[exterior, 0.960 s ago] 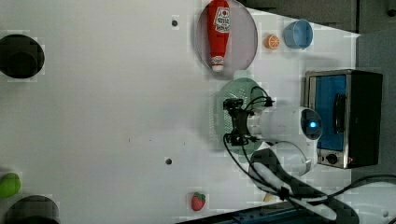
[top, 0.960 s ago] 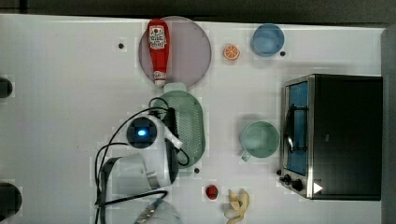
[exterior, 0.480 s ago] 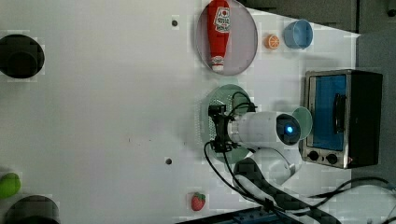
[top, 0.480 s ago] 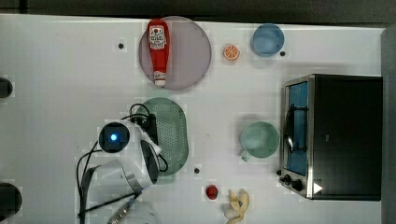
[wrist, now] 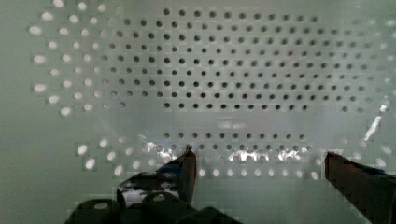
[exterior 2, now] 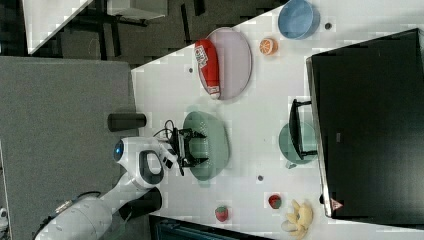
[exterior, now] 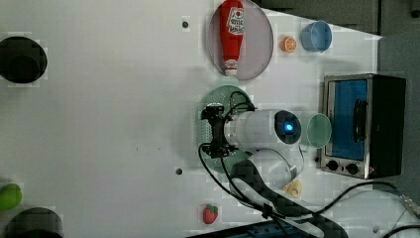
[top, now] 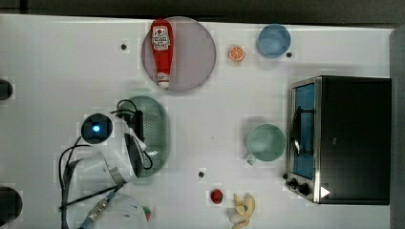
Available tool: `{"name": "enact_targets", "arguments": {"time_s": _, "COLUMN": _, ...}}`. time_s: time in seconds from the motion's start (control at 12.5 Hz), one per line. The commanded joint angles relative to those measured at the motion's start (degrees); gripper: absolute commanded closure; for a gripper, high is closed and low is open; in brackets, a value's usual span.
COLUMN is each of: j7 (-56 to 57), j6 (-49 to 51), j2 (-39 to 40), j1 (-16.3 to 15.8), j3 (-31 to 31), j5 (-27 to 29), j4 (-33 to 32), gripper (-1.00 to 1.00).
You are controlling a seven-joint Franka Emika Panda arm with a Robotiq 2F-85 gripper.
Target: Drag strainer right to left.
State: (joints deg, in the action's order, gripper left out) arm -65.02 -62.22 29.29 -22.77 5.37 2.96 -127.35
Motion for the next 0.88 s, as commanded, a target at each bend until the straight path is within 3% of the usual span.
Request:
{"name": "enact_targets", "arguments": {"time_s": 0.08, "j7": -2.8, "j6": 2.9, "j2": 0.8, "j1": -3.3, "j3": 0.0, "j5": 0.6, "j4": 4.7, "gripper": -1.0}}
{"name": "enact_targets", "arguments": {"time_s": 0.88, "j7": -15.3, "j6": 3.6, "j2": 8.7, "j1": -11.9, "j3": 0.2, "j5": 3.9, "j4": 17.7, "gripper": -1.0}}
